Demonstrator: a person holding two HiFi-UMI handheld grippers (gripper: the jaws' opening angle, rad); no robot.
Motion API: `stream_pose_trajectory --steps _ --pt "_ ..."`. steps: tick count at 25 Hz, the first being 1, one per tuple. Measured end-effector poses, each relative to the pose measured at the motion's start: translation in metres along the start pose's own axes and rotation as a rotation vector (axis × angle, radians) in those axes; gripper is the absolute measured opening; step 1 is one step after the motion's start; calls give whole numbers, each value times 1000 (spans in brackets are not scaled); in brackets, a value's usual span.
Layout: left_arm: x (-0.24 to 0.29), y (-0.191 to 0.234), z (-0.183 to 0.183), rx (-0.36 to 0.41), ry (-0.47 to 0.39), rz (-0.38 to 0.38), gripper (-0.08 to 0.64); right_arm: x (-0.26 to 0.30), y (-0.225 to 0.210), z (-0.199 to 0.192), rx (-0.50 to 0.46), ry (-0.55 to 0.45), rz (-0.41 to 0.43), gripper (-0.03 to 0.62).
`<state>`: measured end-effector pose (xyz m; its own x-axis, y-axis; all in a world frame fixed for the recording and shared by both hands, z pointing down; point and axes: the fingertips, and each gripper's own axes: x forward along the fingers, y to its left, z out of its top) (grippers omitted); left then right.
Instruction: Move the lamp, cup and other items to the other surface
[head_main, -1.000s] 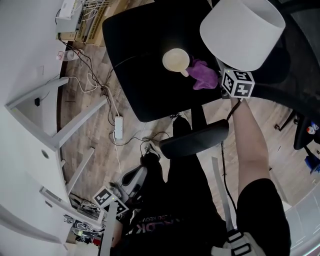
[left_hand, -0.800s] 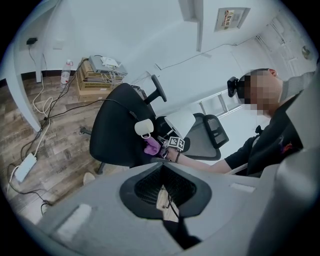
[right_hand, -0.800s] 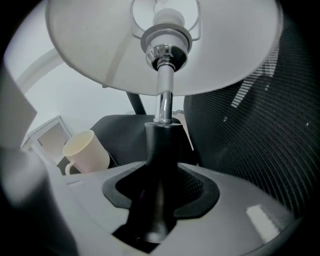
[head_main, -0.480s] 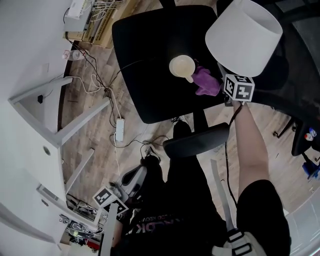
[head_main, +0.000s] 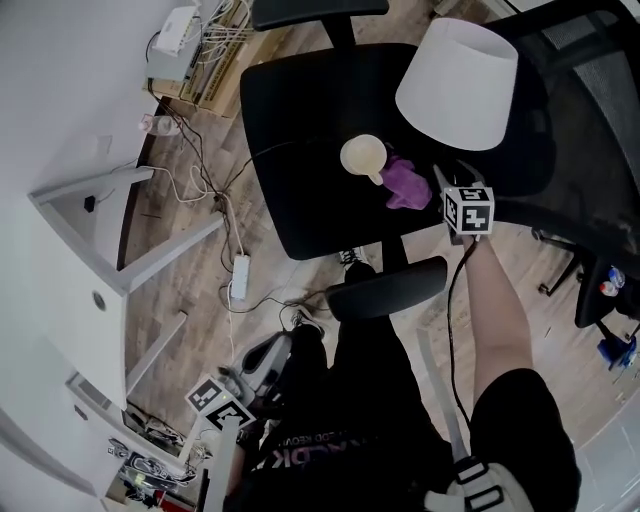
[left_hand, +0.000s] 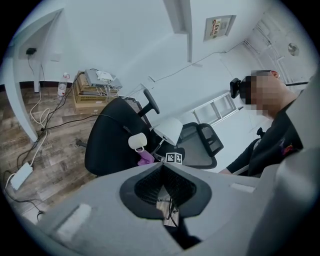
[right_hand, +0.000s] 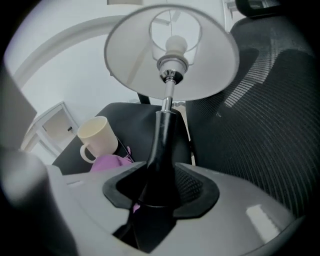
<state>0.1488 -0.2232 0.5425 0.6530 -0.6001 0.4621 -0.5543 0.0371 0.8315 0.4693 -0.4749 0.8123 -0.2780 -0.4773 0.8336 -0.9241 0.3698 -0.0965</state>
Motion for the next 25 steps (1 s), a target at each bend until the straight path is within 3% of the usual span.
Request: stream_pose_trajectory --steps 3,6,10,11,12,16,21,25 --pt "0 -2 -2 15 -3 -1 5 8 2 9 -6 25 56 147" --pt "-4 0 -3 4 -18 4 5 14 4 26 -57 74 34 117" --pt "-11 1 -1 5 -47 9 5 9 2 23 -55 48 11 106" --pt "-12 0 0 12 -54 7 5 6 0 25 -57 33 -13 86" --pt "-14 -1 1 15 -64 4 5 1 -3 29 -59 9 -40 6" --pt "-26 -10 6 25 -124 -17 5 -41 3 55 -35 -116 -54 5" --pt "-52 -28 10 56 -227 -62 5 -108 22 94 -86 -190 -41 5" --pt "-90 -38 2 92 -309 -72 5 -169 41 122 -66 -274 -21 5"
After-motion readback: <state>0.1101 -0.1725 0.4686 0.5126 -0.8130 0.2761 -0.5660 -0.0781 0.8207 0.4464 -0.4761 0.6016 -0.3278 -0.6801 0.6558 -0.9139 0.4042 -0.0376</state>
